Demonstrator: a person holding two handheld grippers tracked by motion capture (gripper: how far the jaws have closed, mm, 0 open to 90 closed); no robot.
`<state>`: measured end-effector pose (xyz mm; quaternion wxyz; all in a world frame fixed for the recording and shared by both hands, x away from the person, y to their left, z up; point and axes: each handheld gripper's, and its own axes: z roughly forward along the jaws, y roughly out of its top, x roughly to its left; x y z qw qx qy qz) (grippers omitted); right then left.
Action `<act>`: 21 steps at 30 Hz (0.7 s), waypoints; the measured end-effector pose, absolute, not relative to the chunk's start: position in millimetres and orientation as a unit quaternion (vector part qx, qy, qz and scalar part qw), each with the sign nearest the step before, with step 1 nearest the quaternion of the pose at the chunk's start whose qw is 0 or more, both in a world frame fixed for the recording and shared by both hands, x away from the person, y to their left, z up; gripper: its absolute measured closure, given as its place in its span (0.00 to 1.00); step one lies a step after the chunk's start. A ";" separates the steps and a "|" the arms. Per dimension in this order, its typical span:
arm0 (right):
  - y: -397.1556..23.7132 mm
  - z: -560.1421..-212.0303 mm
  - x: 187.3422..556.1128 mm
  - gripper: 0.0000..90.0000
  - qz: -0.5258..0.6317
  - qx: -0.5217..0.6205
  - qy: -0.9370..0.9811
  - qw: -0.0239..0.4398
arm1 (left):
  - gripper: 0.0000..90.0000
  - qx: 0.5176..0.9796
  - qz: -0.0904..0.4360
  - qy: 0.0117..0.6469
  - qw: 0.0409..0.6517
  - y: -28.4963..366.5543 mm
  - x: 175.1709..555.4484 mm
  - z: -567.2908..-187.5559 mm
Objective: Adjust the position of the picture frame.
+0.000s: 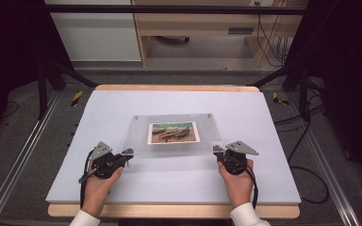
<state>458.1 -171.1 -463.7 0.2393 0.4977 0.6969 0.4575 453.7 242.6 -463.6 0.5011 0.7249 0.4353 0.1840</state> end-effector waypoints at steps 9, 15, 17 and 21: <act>-170.3 -475.5 453.0 0.94 0.441 0.509 0.703 0.226 | 0.93 0.750 0.186 0.437 0.460 240.1 452.8 -471.6; -168.8 -478.8 452.3 0.93 0.433 0.507 0.712 0.220 | 0.93 0.750 0.188 0.441 0.455 241.1 454.1 -476.4; -168.8 -478.3 452.3 0.93 0.431 0.508 0.714 0.218 | 0.93 0.750 0.189 0.442 0.454 241.0 454.1 -476.3; -169.5 -478.5 452.8 0.92 0.433 0.504 0.716 0.215 | 0.93 0.747 0.186 0.444 0.458 241.9 454.9 -477.3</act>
